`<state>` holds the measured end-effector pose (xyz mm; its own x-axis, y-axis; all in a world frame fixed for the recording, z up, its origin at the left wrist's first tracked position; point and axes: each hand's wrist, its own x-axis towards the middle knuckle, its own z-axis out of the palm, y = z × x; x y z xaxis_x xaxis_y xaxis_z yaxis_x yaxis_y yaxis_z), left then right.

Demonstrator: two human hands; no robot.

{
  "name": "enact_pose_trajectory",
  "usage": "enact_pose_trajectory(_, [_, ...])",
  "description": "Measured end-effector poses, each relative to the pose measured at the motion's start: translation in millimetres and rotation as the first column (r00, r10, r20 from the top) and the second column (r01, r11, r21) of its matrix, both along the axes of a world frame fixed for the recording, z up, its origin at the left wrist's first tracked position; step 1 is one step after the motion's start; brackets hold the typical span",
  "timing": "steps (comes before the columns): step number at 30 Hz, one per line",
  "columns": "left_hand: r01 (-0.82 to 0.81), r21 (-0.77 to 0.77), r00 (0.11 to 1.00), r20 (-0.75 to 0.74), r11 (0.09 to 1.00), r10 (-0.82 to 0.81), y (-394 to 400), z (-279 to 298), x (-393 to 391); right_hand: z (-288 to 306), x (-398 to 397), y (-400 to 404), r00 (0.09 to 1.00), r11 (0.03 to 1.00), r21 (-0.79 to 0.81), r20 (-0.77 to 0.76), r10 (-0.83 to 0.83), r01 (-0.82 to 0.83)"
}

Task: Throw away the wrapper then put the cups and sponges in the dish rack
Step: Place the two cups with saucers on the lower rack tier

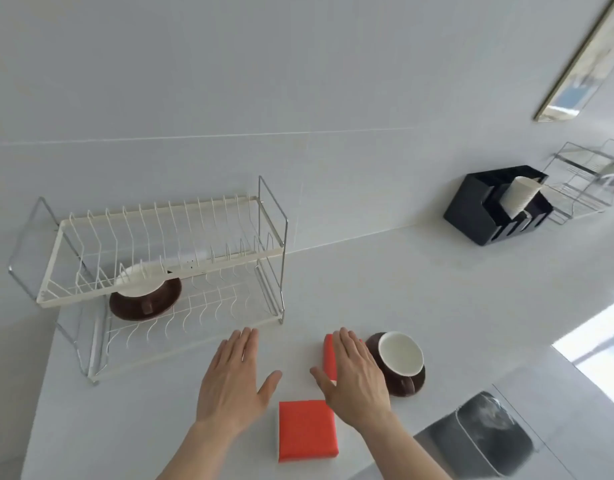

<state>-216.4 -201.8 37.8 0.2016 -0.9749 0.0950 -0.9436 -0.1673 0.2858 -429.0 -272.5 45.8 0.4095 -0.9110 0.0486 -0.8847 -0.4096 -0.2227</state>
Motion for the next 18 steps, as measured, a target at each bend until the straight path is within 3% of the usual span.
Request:
enact_pose_trajectory(11, [0.117,0.084,0.981,-0.167,0.99,-0.101,-77.4,-10.1,-133.3,-19.1,-110.2,-68.0,0.977,0.975,0.117,0.076,-0.197,0.187])
enact_pose_trajectory(18, [0.048,0.211,0.946,-0.323,0.976,0.023,-113.7,-29.5,-220.1,-43.7,-179.0,-113.7,0.944,0.913,0.302,0.096,-0.314,0.273])
